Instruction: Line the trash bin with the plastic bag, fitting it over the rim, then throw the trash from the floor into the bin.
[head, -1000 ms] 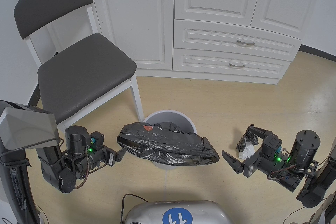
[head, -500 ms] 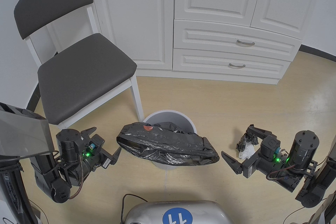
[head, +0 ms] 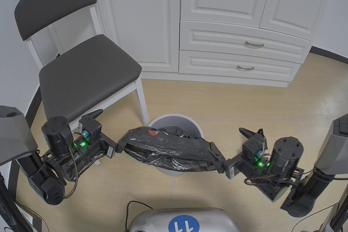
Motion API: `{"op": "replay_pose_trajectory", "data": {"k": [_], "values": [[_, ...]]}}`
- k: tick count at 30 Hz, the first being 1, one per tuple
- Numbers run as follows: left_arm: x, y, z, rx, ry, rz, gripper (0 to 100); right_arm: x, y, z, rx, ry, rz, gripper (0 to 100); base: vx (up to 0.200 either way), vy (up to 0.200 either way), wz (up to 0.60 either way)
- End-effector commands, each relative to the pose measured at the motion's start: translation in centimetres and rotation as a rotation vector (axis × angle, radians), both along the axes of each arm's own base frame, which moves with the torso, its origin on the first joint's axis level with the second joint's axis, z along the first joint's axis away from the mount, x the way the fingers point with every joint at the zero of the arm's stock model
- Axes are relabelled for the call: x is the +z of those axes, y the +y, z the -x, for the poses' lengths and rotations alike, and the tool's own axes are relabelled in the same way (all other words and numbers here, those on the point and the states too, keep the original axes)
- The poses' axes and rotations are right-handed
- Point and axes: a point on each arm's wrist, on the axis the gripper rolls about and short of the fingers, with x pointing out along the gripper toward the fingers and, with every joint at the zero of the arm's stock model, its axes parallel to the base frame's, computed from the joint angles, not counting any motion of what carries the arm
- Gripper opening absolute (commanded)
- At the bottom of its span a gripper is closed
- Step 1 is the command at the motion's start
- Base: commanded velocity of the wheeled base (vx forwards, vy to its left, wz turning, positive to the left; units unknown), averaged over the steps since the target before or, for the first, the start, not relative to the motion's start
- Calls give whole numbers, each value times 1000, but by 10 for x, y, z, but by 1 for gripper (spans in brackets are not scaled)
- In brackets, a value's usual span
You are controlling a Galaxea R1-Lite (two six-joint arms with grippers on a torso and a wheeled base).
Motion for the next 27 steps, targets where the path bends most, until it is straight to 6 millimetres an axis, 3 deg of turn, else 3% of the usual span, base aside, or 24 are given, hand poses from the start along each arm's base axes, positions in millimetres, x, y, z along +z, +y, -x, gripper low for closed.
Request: {"op": "replay_pose_trajectory", "data": {"k": [1,2,3,8,10,13,14,15,24,27], "values": [[56,10,28,-90,-160,142,100,-1,51,-25,30,-73,46,100,0,0,0],[56,10,28,-90,-160,142,100,-1,51,-25,30,-73,46,100,0,0,0],[69,15,26,-87,-201,195,100,9,67,-38,37,-71,79,100,0,0,0],[92,24,16,-53,-263,312,100,19,95,-40,91,29,187,100,0,0,0],[103,30,17,-49,-289,365,100,14,103,-40,106,93,259,100,0,0,0],[103,30,17,-49,-289,365,100,14,103,-40,106,93,259,100,0,0,0],[116,39,24,-42,-332,398,100,-8,113,-46,111,168,339,100,0,0,0],[118,41,25,-44,-342,396,100,-15,116,-47,114,178,350,100,0,0,0],[121,54,25,-36,-354,384,100,-66,124,-55,115,257,434,100,0,0,0],[120,55,22,-31,-345,395,100,-87,129,-71,87,278,434,100,0,0,0]]}}
